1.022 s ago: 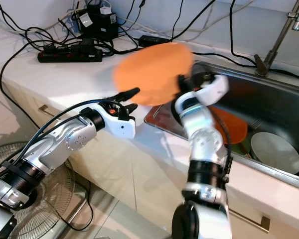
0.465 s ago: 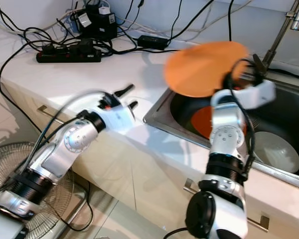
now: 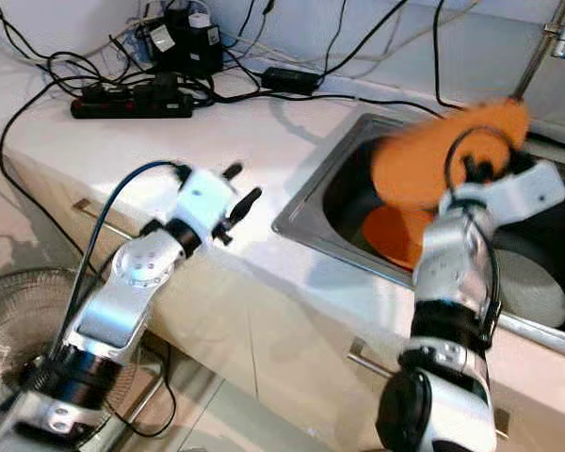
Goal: Kitchen organization
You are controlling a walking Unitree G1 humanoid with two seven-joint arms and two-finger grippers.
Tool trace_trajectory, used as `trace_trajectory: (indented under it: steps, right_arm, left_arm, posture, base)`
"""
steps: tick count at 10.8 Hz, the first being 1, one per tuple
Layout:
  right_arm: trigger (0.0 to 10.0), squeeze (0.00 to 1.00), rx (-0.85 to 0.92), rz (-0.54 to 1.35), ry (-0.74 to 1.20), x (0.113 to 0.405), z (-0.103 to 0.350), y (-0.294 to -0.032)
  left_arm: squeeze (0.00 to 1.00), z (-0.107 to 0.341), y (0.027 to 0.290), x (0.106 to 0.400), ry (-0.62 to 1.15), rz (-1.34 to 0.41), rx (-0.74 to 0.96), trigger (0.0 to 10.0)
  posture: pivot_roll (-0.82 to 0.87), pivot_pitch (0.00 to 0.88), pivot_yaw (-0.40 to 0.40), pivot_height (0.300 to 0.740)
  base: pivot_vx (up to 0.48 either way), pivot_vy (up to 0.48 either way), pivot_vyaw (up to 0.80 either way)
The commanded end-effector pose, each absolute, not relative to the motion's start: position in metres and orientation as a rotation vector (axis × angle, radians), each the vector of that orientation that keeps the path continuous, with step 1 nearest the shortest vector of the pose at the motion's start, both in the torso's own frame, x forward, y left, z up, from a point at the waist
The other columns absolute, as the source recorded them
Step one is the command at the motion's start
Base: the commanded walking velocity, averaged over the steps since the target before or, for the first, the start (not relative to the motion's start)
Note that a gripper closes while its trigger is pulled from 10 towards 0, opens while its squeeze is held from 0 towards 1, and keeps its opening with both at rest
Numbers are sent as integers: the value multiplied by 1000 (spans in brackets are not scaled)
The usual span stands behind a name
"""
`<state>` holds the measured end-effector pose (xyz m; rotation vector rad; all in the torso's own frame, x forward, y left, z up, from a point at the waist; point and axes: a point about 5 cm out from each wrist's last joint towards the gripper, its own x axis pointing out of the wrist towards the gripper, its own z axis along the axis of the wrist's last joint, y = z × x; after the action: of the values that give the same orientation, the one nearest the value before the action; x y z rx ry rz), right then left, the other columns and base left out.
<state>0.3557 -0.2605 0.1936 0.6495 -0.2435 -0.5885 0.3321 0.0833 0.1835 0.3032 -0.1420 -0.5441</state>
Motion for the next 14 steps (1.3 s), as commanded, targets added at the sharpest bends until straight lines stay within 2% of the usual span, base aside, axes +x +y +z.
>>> trace_trajectory:
  steps: [1, 2, 5, 11, 12, 13, 14]
  right_arm:
    - [10000, 0, 546, -562, -301, 358, 208, -257]
    - [10000, 0, 414, -518, -274, 362, 204, -248]
    - [10000, 0, 295, -438, -184, 369, 182, -233]
    - [10000, 12, 336, -370, -64, 376, 150, -208]
    - [10000, 1000, 336, -364, -59, 376, 149, -207]
    - [10000, 1000, 332, -352, -56, 377, 149, -205]
    - [10000, 0, 328, -344, -54, 377, 148, -203]
  left_arm:
    - [0, 186, 88, 331, -112, -544, 206, 10000]
    - [0, 181, 88, 331, -79, -539, 129, 10000]
    - [0, 174, 89, 327, -28, -524, 51, 10000]
    - [0, 172, 86, 323, 7, -537, 42, 10000]
    - [0, 171, 86, 323, 10, -538, 43, 10000]
    - [0, 171, 86, 323, 13, -539, 42, 10000]
    - [0, 170, 86, 323, 18, -537, 39, 10000]
  posture:
    - [208, 31, -2, 740]
    - [207, 32, -2, 740]
    - [211, 36, -9, 740]
    - [224, 21, -6, 740]
    - [225, 21, -6, 740]
    - [225, 22, -6, 740]
    - [224, 21, -8, 740]
  base:
    - [0, 0, 0]
    - [0, 0, 0]
    - [0, 0, 0]
    - [0, 0, 0]
    - [0, 0, 0]
    - [0, 0, 0]
    - [0, 0, 0]
